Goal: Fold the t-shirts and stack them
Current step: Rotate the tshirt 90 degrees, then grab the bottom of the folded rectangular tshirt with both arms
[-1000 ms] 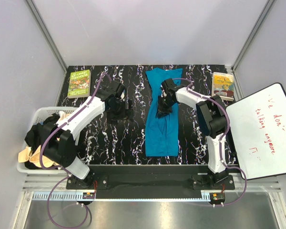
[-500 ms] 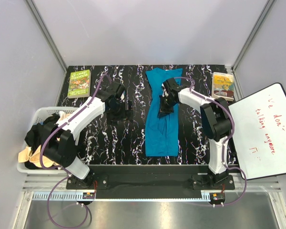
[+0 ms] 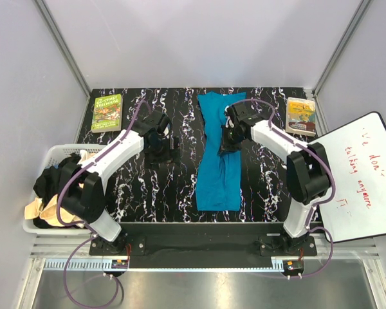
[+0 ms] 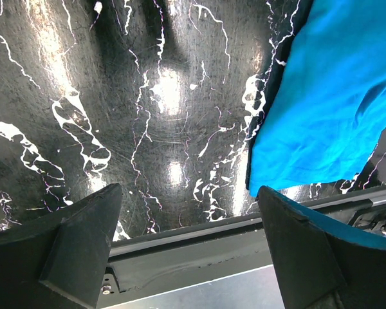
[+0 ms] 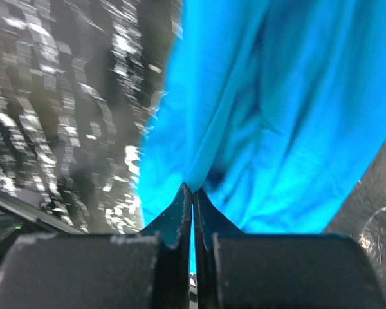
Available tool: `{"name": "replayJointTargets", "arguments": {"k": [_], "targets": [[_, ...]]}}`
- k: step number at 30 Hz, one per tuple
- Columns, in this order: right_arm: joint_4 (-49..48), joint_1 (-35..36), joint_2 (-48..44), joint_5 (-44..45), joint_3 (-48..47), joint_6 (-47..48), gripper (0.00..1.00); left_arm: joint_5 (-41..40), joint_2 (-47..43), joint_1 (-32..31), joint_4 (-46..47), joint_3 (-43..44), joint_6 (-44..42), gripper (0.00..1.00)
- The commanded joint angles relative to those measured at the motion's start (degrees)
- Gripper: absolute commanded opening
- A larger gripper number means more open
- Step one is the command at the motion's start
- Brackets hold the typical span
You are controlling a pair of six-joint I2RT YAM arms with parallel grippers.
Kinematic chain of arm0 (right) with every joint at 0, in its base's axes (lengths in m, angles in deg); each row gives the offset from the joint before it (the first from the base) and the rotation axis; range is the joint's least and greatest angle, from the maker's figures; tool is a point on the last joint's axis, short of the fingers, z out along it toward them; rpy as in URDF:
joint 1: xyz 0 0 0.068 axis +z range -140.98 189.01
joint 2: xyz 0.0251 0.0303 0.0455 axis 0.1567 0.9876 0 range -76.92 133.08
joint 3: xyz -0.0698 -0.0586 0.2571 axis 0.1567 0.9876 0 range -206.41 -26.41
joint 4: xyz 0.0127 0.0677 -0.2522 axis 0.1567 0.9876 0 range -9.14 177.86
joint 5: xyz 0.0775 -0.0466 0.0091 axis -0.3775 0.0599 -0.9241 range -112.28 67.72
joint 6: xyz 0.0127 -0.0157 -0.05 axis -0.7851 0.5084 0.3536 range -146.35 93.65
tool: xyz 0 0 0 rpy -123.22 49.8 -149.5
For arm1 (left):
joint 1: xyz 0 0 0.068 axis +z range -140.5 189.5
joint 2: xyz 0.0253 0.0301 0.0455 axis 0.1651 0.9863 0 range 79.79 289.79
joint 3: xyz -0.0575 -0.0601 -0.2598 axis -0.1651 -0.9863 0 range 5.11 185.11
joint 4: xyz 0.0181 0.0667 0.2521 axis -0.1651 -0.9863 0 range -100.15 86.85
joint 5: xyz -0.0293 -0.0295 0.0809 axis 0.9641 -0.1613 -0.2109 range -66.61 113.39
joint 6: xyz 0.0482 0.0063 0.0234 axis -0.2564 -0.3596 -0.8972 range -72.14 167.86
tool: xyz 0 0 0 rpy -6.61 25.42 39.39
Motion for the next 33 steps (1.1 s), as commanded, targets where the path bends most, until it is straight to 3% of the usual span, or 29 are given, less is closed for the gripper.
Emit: {"name": "replayJointTargets", "arguments": {"k": [1, 4, 7, 8, 11, 12, 15, 19, 23, 33], "targets": [[2.7, -0.2, 2.9, 2.4, 1.7, 0.7, 0.00, 1.0, 0.3, 0.0, 1.6, 2.4, -0.9, 0.91], [5.3, -0.2, 5.7, 4.3, 0.9, 1.1, 0.00, 1.4, 0.3, 0.0, 1.6, 2.1, -1.0, 0.91], [7.1, -0.2, 6.4, 6.1, -0.3, 1.8, 0.09, 2.0, 0.3, -0.1, 1.6, 2.1, -1.3, 0.94], [7.3, -0.2, 4.9, 6.4, -0.3, 2.0, 0.25, 2.3, 0.3, -0.1, 1.6, 2.0, -1.3, 0.95], [7.5, -0.1, -1.8, 9.3, 1.4, 2.6, 0.52, 4.1, 0.0, -0.9, 2.8, 1.3, -1.6, 0.99], [7.5, -0.2, -4.0, 11.2, 2.3, 2.4, 0.68, 4.6, -0.2, -1.5, 4.3, 0.9, -1.5, 0.99], [7.5, -1.2, -12.9, 12.5, 6.9, 0.5, 0.87, 7.1, -1.6, -4.0, 8.9, -3.8, 0.4, 0.99], [7.3, -3.8, -21.6, 8.9, 17.3, -3.0, 0.87, 14.6, -2.6, -6.2, 19.9, -12.7, 7.5, 0.93], [6.3, -4.1, -24.3, 3.3, 26.7, -6.6, 0.83, 18.4, -0.4, -8.2, 29.3, -19.4, 12.9, 0.72], [-1.6, -4.1, -25.8, -6.0, 43.7, -17.4, 0.72, 22.2, 6.6, -14.7, 36.2, -21.8, 18.6, 0.68]]}}
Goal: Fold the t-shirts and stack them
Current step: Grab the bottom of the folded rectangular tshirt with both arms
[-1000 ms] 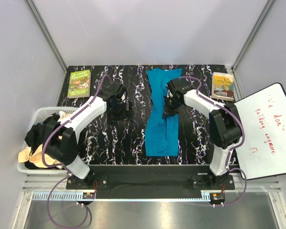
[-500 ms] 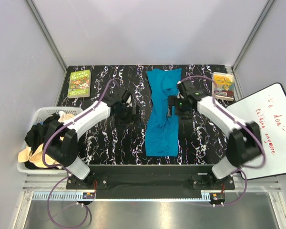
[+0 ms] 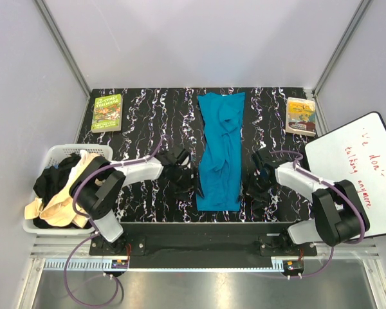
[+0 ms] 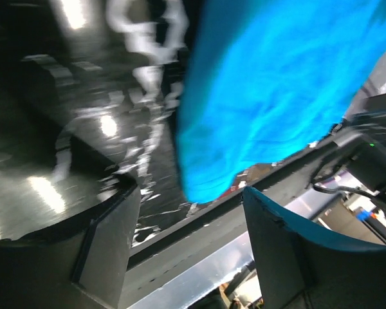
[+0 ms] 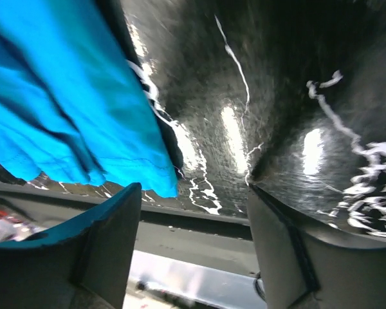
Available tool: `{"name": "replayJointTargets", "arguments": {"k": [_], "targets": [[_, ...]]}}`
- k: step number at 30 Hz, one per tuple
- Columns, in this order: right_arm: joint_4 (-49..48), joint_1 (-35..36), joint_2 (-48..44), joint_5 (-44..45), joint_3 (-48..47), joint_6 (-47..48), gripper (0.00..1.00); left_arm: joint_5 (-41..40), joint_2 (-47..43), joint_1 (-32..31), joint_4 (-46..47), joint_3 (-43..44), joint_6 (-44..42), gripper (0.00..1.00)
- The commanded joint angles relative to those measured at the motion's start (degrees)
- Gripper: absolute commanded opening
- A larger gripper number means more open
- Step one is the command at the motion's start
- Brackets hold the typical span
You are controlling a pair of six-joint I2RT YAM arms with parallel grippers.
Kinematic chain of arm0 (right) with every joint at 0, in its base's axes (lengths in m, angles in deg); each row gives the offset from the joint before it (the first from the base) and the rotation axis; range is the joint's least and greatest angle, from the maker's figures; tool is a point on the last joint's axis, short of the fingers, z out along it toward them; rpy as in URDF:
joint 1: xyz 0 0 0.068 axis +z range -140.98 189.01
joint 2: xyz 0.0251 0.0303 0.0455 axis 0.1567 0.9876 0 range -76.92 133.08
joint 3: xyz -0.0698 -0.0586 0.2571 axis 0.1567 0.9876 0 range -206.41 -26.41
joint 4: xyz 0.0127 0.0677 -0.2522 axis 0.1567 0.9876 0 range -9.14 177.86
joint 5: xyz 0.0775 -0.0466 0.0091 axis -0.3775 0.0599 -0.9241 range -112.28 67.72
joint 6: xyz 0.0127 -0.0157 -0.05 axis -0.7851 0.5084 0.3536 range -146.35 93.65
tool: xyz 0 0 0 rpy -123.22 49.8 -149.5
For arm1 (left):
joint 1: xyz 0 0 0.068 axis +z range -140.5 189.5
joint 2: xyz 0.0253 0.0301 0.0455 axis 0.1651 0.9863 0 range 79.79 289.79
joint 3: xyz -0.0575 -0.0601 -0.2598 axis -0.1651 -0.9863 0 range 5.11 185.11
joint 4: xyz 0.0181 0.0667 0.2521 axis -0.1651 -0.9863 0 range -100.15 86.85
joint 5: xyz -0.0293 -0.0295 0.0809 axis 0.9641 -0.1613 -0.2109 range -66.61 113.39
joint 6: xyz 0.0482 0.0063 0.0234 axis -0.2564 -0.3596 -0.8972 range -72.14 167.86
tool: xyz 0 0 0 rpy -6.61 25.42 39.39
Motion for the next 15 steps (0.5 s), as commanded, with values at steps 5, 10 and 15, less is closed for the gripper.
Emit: {"name": "replayJointTargets", "arguments": {"k": [5, 10, 15], "targets": [[-10.0, 0.2, 0.5, -9.9, 5.0, -8.9, 0.67, 4.1, 4.7, -4.2, 7.9, -0.7, 6.9, 0.44], [-12.9, 0.3, 3.8, -13.3, 4.8, -9.3, 0.50, 4.1, 6.0, -5.2, 8.0, -1.6, 8.2, 0.18], [-13.8, 0.2, 5.1, -15.1, 4.3, -8.3, 0.03, 3.1, 5.2, -5.2, 6.5, -1.6, 8.3, 0.00]]}}
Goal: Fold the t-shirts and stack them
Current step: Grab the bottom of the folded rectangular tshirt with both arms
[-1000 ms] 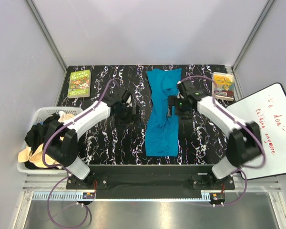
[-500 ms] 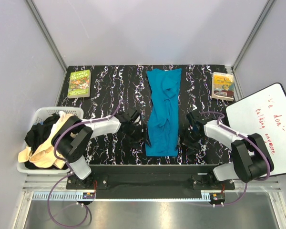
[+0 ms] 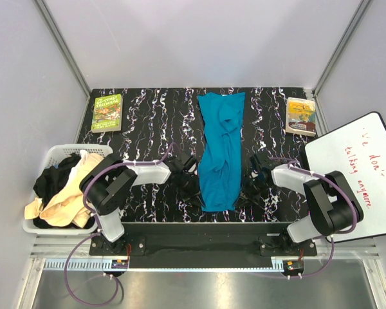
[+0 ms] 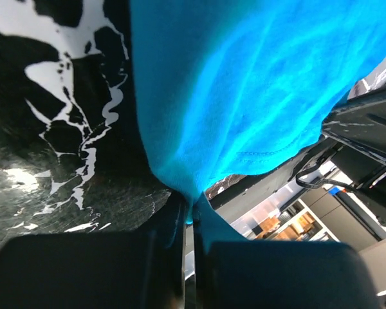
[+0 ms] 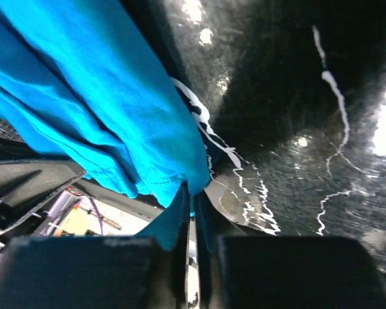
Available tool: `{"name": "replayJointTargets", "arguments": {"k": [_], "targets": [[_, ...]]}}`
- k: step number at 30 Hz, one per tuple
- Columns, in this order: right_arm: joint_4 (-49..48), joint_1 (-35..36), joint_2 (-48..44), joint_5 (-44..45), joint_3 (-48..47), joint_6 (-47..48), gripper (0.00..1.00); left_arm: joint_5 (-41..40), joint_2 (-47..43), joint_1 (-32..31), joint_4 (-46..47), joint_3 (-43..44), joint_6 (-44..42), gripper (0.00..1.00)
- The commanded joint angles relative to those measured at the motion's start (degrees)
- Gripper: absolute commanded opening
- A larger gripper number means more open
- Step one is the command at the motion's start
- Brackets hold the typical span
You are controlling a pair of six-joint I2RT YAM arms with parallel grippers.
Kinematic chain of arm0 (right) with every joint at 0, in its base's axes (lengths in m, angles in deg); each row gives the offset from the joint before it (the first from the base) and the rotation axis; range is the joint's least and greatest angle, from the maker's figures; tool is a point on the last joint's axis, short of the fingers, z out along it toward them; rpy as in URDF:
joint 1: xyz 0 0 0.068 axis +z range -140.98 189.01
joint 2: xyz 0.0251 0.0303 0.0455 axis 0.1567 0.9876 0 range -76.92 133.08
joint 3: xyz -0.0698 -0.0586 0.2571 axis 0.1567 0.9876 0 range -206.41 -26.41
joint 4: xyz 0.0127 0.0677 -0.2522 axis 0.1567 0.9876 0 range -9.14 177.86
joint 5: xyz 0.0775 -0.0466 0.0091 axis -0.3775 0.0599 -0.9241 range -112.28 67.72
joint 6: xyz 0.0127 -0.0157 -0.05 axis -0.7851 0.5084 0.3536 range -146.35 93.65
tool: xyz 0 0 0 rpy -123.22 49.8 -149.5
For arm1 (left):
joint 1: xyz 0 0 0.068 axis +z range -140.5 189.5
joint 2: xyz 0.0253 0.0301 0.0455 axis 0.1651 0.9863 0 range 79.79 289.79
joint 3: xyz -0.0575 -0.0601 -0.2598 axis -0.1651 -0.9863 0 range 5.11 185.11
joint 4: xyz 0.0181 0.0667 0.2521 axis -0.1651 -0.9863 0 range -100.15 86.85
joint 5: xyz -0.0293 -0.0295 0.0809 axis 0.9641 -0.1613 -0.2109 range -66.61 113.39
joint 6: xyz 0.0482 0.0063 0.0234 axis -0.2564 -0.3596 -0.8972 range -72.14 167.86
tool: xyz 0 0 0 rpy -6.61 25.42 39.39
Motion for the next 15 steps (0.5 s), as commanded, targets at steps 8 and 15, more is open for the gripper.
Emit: {"name": "replayJointTargets", "arguments": {"k": [8, 15], "targets": [[12.3, 0.1, -4.1, 2.9, -3.1, 3.8, 0.00, -2.3, -6.1, -0.3, -11.0, 1.7, -1.7, 0.00], [16.8, 0.2, -6.3, 4.0, -1.8, 5.8, 0.00, -0.3, -6.5, -0.4, -18.4, 1.5, -4.9, 0.00]]}}
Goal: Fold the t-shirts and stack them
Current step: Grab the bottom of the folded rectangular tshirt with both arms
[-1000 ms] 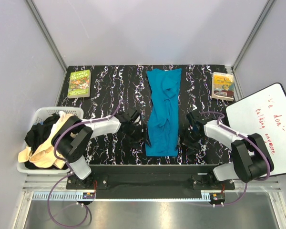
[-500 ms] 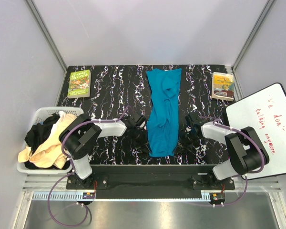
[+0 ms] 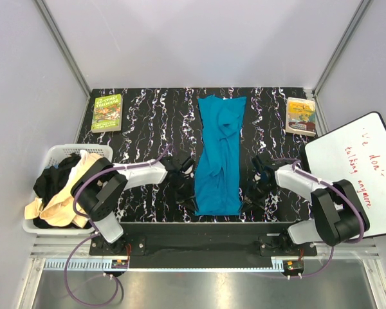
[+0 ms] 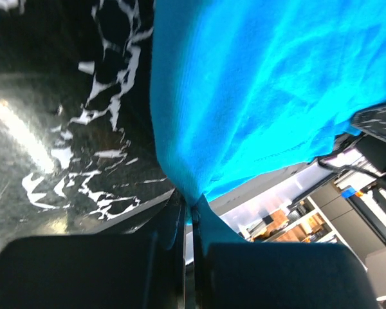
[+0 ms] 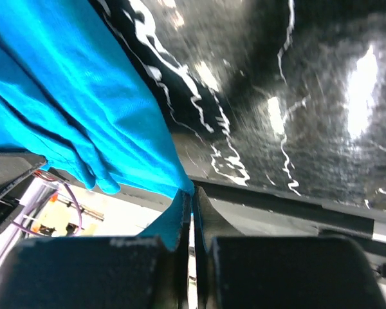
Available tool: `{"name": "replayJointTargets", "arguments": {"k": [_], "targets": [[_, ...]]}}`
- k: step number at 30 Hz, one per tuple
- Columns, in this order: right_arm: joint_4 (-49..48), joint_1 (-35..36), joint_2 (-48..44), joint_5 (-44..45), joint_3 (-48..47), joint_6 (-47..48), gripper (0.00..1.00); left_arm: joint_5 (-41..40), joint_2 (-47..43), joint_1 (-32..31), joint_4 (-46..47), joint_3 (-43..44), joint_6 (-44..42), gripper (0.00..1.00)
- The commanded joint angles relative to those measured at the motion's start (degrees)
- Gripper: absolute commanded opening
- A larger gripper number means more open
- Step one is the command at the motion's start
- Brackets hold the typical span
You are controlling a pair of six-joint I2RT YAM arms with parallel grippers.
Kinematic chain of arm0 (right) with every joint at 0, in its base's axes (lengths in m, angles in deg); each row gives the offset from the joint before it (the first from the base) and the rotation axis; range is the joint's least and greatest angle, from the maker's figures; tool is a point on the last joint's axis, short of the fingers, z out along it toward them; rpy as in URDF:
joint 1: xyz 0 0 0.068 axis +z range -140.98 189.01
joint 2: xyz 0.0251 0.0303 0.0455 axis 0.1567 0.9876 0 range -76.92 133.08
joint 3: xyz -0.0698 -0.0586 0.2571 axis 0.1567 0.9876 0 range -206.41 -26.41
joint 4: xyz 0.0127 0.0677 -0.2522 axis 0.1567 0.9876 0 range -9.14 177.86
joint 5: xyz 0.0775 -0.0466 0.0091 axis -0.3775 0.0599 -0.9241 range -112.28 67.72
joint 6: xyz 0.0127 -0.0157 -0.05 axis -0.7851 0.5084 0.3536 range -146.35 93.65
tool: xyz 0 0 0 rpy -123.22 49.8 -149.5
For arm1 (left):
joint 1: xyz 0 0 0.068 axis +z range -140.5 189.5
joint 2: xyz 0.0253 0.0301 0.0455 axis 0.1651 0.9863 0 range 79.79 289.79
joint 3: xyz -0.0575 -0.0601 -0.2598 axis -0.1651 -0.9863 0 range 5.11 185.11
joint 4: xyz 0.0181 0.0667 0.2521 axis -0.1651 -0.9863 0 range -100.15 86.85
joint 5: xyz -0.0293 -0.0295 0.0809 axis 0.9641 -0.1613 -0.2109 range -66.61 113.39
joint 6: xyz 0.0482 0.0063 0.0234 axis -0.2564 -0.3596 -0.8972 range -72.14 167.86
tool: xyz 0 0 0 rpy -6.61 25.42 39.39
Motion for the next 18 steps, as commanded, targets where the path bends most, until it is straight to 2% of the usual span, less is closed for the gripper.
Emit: {"name": "replayJointTargets", "arguments": {"k": [1, 8, 11, 18], "targets": [[5.3, 0.1, -1.9, 1.6, -0.2, 2.4, 0.00, 1.5, -1.2, -0.4, -7.3, 0.4, -3.0, 0.00], [8.9, 0.1, -4.7, 0.3, -3.1, 4.6, 0.00, 3.6, -3.1, -1.2, -10.2, 2.0, -4.7, 0.00], [10.2, 0.1, -6.9, 0.5, -6.8, 5.0, 0.00, 2.6, -4.0, -1.2, -13.4, 7.5, -7.2, 0.00], [13.9, -0.2, -5.0, 6.8, -22.6, 7.9, 0.00, -5.2, -0.5, 0.2, -22.3, 30.3, -12.3, 0.00]]}}
